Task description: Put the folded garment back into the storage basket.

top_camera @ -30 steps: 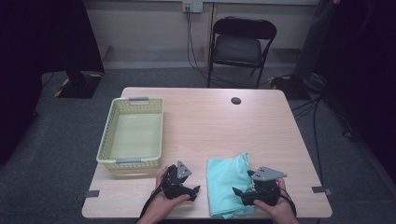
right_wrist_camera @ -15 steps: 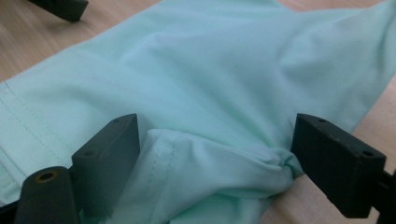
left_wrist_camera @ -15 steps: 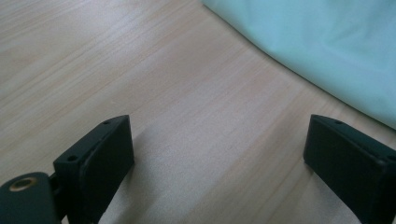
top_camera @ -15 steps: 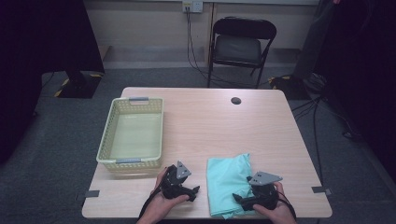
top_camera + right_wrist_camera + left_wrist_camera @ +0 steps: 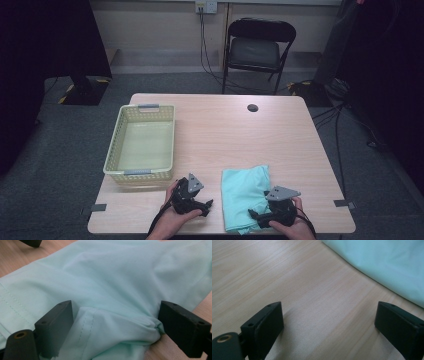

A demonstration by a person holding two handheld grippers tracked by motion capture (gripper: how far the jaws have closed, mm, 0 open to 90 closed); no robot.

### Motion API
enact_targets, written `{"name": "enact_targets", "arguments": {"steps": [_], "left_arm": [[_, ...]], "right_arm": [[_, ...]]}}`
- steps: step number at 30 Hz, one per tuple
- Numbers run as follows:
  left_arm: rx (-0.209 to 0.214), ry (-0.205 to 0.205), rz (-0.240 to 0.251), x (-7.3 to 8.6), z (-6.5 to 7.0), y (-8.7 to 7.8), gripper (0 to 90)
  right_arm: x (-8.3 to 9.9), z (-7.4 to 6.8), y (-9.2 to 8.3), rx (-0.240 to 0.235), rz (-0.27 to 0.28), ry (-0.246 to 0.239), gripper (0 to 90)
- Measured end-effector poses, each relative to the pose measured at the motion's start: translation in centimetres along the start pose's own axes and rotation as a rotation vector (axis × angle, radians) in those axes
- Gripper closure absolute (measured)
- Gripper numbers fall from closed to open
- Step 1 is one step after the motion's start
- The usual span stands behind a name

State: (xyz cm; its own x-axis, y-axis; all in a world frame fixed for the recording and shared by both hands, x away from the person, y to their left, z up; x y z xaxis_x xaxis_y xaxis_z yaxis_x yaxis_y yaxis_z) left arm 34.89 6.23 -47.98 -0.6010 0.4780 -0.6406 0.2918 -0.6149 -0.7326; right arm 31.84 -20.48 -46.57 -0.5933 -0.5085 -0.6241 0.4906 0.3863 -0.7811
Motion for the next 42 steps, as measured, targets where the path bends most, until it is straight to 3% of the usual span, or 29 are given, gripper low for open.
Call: {"name": "enact_targets", "arguments": {"steps": [42], "left_arm": [[-0.008,-0.007,0.005,0.1,0.0,0.0,7.7]], "right_arm": [[-2.7,-0.1,2.8,0.002,-0.019,0.003,9.5]]}}
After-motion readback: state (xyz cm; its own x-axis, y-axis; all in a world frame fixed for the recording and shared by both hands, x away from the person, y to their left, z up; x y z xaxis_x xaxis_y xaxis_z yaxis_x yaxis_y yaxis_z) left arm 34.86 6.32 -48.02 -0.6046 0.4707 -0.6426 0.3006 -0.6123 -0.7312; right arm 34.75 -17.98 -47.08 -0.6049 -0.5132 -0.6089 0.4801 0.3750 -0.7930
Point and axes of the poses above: each handheld gripper's, and its own axes: y roughly forward along the jaws, x roughly out of its underside, z roughly to its right, the point moved 4 cm from there along y, roughly forward along the jaws, and after that the axes turned 8 degrees about x, right-handed, at the moved point
